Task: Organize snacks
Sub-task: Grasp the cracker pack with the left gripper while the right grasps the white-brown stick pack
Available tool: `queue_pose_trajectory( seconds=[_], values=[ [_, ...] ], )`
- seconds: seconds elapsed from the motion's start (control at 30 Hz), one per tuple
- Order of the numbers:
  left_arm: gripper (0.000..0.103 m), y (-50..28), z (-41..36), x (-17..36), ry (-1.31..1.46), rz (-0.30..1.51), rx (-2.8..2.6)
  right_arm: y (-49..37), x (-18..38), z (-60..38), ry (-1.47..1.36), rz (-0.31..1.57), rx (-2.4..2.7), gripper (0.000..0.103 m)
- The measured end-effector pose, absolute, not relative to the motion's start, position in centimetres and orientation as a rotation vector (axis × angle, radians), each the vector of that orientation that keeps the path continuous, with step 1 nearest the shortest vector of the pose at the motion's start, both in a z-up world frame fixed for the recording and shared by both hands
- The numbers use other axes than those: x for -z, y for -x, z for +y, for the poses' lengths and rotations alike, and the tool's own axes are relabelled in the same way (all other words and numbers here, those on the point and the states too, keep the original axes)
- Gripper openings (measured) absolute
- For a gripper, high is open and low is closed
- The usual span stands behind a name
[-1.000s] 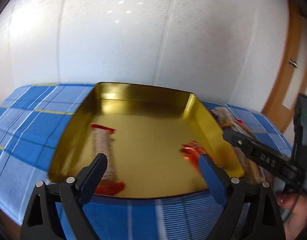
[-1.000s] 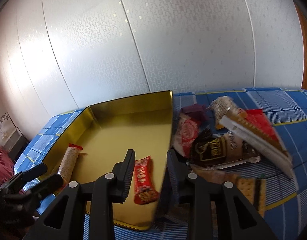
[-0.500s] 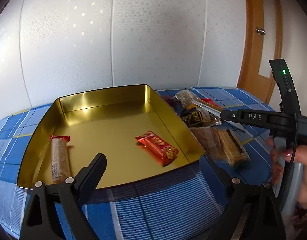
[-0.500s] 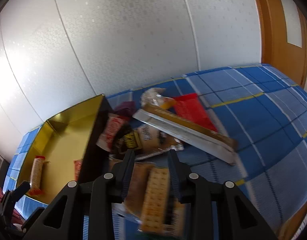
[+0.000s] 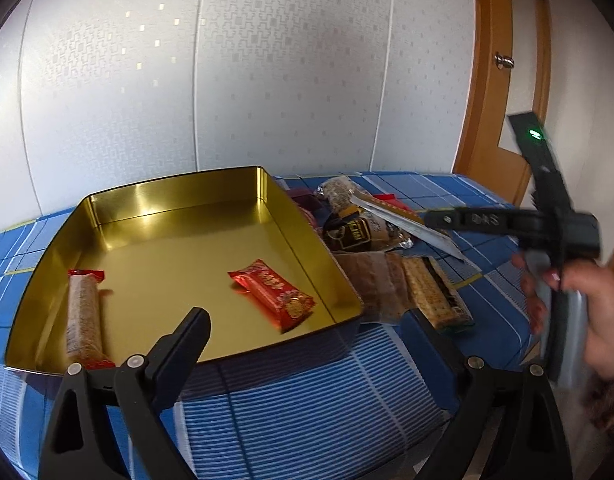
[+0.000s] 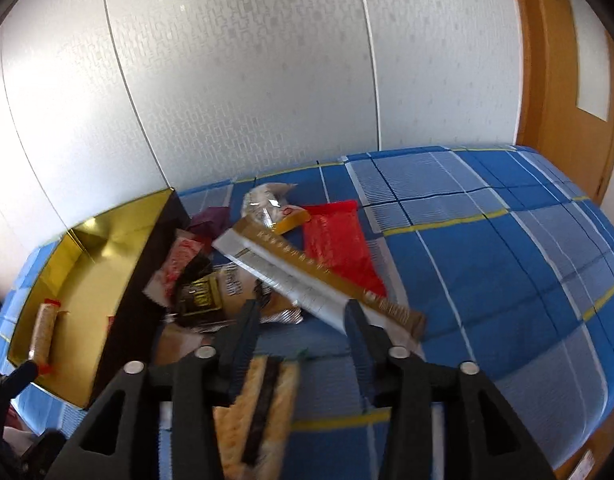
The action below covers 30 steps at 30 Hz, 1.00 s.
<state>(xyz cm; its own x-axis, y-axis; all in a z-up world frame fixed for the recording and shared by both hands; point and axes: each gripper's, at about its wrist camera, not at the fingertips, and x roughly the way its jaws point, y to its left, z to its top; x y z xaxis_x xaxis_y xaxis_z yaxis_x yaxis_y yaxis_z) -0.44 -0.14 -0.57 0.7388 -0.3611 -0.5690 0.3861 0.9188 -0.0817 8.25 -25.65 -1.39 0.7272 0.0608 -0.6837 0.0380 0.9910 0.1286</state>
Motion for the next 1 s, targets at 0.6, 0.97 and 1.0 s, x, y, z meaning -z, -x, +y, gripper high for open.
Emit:
queue_pose_trajectory(
  seconds=[0.6,0.97,1.0],
  values=[
    [0.099,0.4,-5.7,1.6,-0.128,0.619,0.460,-10.3,4.0,-27.9,-0.061,0.869,-0.202,0.041],
    [0.098,1.0,-9.5,0.4,-0.178,0.623,0.443,-8.0,4.4,-33.2,-0.187,0.927,-0.012,0.027],
    [0.098,0.9,-10.5,0.4,-0.189,0.639,0.448,-7.8,4.4,-33.5,-0.194,0.928,-0.006,0.027]
  ],
)
